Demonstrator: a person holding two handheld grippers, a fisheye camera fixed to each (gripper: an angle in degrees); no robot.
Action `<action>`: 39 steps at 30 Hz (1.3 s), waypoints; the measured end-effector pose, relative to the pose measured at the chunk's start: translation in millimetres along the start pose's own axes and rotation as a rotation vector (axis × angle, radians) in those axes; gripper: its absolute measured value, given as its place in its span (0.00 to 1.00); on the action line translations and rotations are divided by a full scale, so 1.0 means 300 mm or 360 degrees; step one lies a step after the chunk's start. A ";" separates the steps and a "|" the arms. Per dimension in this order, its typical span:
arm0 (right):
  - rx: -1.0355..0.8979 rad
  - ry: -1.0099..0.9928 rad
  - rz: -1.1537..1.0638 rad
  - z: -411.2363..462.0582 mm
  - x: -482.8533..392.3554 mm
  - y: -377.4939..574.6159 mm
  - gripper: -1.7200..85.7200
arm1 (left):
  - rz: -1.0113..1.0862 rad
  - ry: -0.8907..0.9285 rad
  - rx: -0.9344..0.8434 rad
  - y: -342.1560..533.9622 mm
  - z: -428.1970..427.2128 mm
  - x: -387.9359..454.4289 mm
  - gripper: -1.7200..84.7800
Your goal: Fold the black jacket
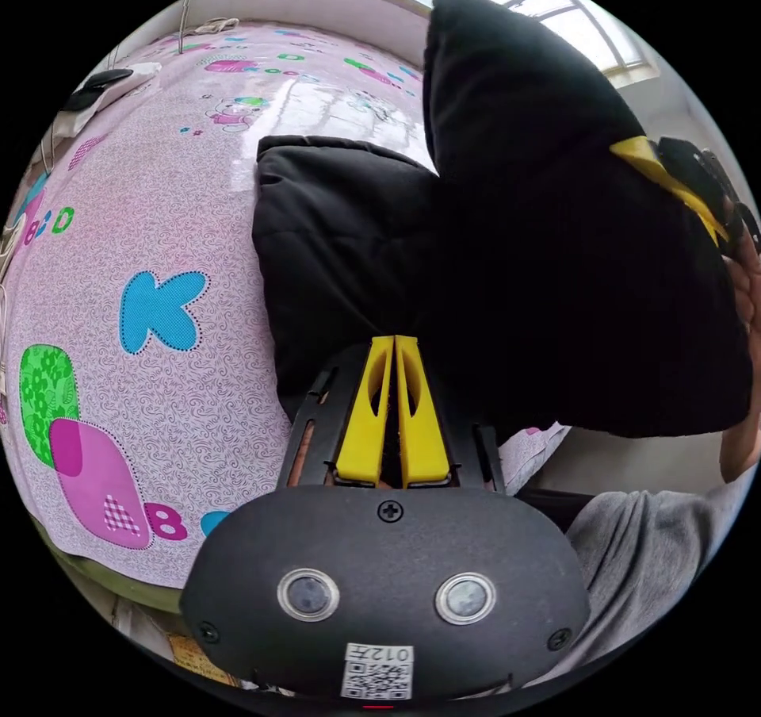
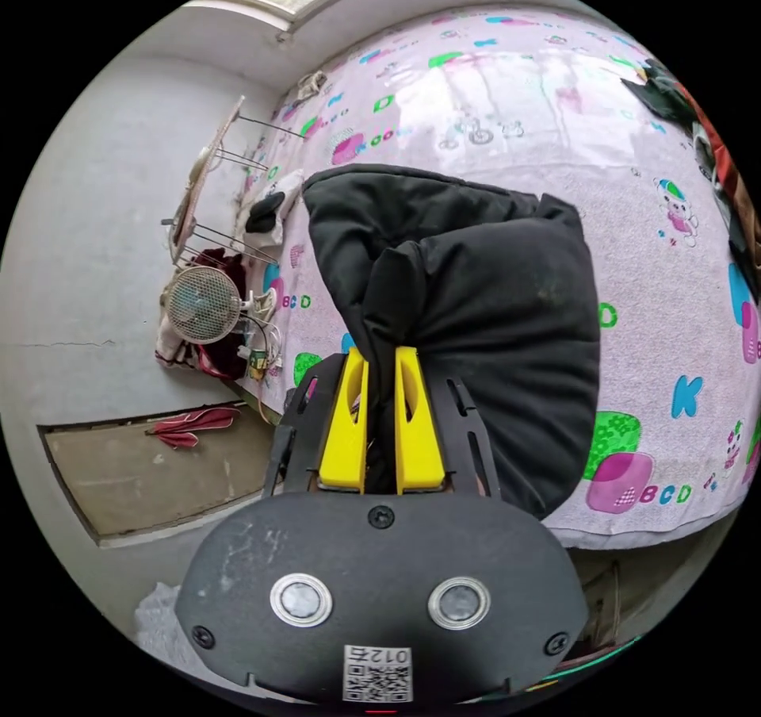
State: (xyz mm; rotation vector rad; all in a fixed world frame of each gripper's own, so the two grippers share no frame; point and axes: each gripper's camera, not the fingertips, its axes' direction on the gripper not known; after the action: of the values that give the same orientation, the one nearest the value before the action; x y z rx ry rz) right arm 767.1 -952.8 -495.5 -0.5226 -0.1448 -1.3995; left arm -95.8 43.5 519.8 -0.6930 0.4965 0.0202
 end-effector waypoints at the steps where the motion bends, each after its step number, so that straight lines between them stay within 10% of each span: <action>1: -0.0020 0.0023 0.0034 0.069 0.014 0.018 0.09 | -0.0007 0.0012 0.0003 0.002 -0.003 -0.008 0.02; 12: 0.0041 -0.0244 -0.0023 -0.165 0.194 0.272 0.18 | -0.0343 0.0264 0.0285 0.058 -0.284 -0.193 0.03; 20: 0.0342 -0.0456 -0.0116 -0.710 0.901 0.670 0.16 | -0.0174 0.0407 0.0481 -0.042 -0.590 0.002 0.08; 26: 0.0256 -0.0390 0.0014 -0.707 1.331 0.941 0.17 | 0.0122 0.0058 0.0143 -0.232 -0.539 0.355 0.14; 39: 0.0309 -0.0185 -0.0332 -0.772 1.283 1.248 0.17 | -0.0090 -0.0252 -0.0306 -0.399 -0.265 0.527 0.18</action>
State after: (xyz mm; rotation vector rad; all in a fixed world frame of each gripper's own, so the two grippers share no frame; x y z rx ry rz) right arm 1149.7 -1369.3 -644.3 -0.4361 -0.4349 -1.5389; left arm 31.1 -120.8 470.0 -0.8863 0.3251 0.0697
